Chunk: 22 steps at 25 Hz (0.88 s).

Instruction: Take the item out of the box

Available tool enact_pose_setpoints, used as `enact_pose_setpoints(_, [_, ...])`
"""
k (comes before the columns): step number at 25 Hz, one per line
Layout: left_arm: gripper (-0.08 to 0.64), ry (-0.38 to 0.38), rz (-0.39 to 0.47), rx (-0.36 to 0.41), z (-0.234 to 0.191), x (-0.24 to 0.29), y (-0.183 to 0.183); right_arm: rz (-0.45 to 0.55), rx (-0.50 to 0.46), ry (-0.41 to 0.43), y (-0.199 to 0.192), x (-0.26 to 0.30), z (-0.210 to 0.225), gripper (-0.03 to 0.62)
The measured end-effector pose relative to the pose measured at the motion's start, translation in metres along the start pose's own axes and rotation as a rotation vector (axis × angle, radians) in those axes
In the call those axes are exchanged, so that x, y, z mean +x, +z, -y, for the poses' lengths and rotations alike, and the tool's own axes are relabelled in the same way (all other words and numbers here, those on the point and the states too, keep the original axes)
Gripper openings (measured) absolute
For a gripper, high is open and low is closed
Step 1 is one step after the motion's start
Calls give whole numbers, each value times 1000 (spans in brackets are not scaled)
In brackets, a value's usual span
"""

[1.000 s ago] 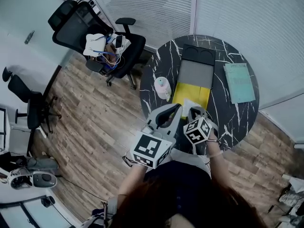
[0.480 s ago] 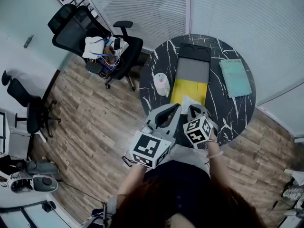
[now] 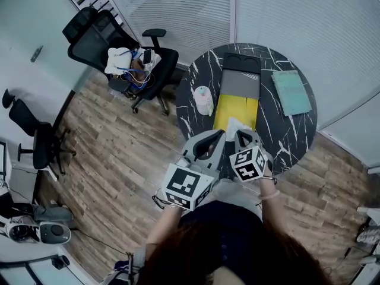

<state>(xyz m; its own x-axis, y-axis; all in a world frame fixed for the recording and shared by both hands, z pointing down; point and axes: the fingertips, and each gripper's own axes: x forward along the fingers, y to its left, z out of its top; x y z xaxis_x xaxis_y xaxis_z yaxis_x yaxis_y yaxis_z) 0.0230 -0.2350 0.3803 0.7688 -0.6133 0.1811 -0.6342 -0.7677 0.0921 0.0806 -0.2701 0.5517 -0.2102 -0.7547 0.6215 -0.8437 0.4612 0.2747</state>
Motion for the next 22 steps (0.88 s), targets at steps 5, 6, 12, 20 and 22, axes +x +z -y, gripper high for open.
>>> enact_pose_setpoints(5, [26,-5,16,8,8,-17,1,34,22,-15,9,-20,-8,25])
enact_pose_setpoints(6, [26,-6,20,10,9,-21,2,40,26,-19,11,-23,-8,25])
enact_pose_setpoints(12, [26,-11,39,19,20,-39,3,74,49,-50,17,-45,-8,25])
enact_pose_setpoints(20, [26,-3,60,32,32,-66,3,115,59,-90,23,-74,-14,25])
enact_pose_setpoints(22, [26,-1,66,35,34,-72,5,123,62,-94,26,-81,-17,25])
